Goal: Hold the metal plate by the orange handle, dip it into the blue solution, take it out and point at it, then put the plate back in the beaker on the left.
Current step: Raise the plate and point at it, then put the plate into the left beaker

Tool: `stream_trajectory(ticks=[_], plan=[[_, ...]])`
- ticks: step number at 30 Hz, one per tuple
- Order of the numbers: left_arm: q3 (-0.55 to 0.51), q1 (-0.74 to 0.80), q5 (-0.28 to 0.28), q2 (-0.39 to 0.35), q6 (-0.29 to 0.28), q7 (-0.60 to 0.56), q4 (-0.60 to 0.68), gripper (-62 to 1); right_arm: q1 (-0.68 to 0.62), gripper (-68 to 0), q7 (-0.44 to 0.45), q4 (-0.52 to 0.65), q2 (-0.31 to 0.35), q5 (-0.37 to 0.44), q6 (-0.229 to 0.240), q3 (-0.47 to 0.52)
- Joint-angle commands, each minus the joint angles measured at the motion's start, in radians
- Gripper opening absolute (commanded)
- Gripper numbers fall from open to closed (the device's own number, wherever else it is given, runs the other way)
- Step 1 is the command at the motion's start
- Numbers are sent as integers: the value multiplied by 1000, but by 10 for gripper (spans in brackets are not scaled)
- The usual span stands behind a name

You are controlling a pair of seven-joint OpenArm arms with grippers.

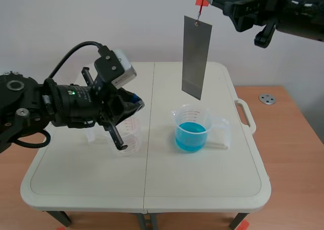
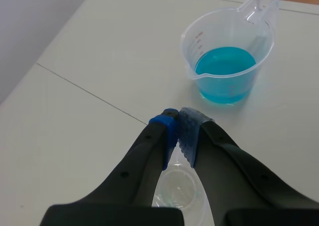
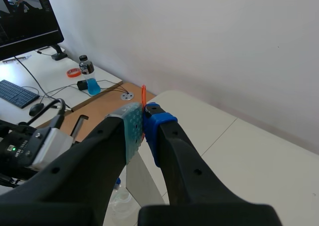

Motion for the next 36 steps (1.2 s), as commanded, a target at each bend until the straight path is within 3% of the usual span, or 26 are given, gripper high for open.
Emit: stream_trajectory(ticks=[1, 13, 29, 36], plan=[[-35, 20, -13, -19, 16, -13, 63, -597, 10, -662, 15, 18, 3, 15, 8, 3], [-298, 347, -13, -104, 24, -41, 302, -597, 13, -662, 16, 18, 3, 16, 8, 3], [-689, 895, -13, -100, 24, -259, 465, -597, 18, -662, 37, 18, 3, 15, 8, 3], [-818, 1065, -13, -27, 24, -315, 465, -597, 19, -662, 66, 18, 2, 15, 8, 0]])
